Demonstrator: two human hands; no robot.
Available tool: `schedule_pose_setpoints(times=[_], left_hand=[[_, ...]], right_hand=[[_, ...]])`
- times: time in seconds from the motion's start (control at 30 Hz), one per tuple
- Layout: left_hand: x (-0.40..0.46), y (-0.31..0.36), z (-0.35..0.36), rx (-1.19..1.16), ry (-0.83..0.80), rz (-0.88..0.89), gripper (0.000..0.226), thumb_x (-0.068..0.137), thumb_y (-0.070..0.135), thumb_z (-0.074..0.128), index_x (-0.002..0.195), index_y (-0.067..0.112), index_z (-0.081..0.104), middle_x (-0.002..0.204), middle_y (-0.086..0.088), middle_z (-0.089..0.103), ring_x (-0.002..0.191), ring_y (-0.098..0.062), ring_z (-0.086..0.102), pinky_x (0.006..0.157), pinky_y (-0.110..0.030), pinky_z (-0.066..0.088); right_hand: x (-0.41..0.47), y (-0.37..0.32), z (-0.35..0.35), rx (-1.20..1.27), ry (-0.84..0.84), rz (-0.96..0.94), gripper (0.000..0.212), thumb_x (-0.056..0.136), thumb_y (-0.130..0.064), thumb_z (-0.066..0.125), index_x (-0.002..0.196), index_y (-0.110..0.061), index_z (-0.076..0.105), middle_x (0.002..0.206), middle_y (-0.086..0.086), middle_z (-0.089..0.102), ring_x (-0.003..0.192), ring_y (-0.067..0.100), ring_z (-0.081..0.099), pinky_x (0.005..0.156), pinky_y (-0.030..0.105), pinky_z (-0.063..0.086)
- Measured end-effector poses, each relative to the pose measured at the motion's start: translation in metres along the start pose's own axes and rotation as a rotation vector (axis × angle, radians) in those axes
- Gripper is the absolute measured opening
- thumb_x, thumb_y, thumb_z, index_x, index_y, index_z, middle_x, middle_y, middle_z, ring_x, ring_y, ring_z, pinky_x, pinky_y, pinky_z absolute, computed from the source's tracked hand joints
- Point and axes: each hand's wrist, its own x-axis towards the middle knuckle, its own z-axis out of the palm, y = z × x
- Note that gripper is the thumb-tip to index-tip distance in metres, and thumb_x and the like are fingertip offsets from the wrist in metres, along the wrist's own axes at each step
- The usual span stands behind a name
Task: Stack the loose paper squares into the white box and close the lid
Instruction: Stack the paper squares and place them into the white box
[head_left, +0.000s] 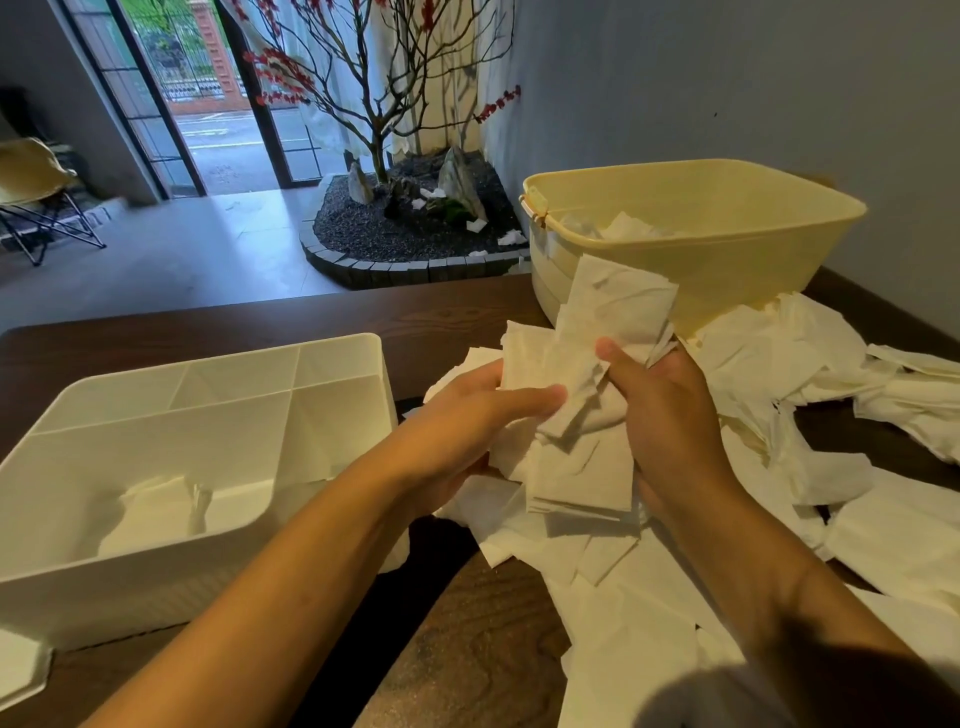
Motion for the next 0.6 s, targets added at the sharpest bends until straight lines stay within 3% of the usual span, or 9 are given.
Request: schedule_pose_setpoints(times=[0.17, 0.37, 0.53, 0.6], left_hand=[[-0.0006, 0.0018, -0.0025, 0.04, -0.03, 0.036, 0.034, 0.096, 0.041, 0.061, 0.127, 0.027, 0.064, 0.119, 0.0, 0.073, 0.114, -0.027, 0.067, 0.099, -0.051, 0.049], [-0.0051, 0.005, 0.0025, 0.096, 0.01, 0.09, 0.034, 0.101, 0.044, 0.051, 0.118, 0.02, 0.068, 0.104, 0.011, 0.076, 0.107, -0.023, 0.07, 0.096, -0.045, 0.053], [-0.0009, -0.0017, -0.0005, 0.189, -0.016, 0.078, 0.039, 0.094, 0.028, 0.067, 0.131, 0.021, 0.058, 0.119, -0.001, 0.071, 0.108, -0.021, 0.07, 0.095, -0.048, 0.057], [-0.0006, -0.0004, -0.0029, 0.088, -0.027, 0.049, 0.037, 0.097, 0.036, 0.063, 0.13, 0.022, 0.061, 0.119, -0.004, 0.072, 0.108, -0.026, 0.07, 0.093, -0.044, 0.056]], right_hand=[[0.0034, 0.0025, 0.0004, 0.031, 0.024, 0.031, 0.007, 0.098, -0.03, 0.061, 0.102, -0.036, 0.06, 0.107, -0.002, 0.071, 0.101, 0.025, 0.068, 0.093, 0.053, 0.055], [0.0021, 0.0017, -0.0006, 0.011, 0.016, 0.005, 0.01, 0.098, -0.028, 0.06, 0.094, -0.037, 0.058, 0.1, -0.006, 0.071, 0.095, 0.021, 0.069, 0.09, 0.049, 0.056], [0.0028, -0.0007, -0.0013, -0.011, 0.027, -0.024, 0.012, 0.098, -0.026, 0.06, 0.09, -0.034, 0.058, 0.097, -0.009, 0.07, 0.096, 0.02, 0.069, 0.087, 0.042, 0.056], [0.0011, -0.0009, -0.0015, -0.004, 0.015, -0.043, 0.011, 0.098, -0.026, 0.06, 0.09, -0.034, 0.058, 0.095, -0.01, 0.07, 0.093, 0.017, 0.069, 0.084, 0.039, 0.057]])
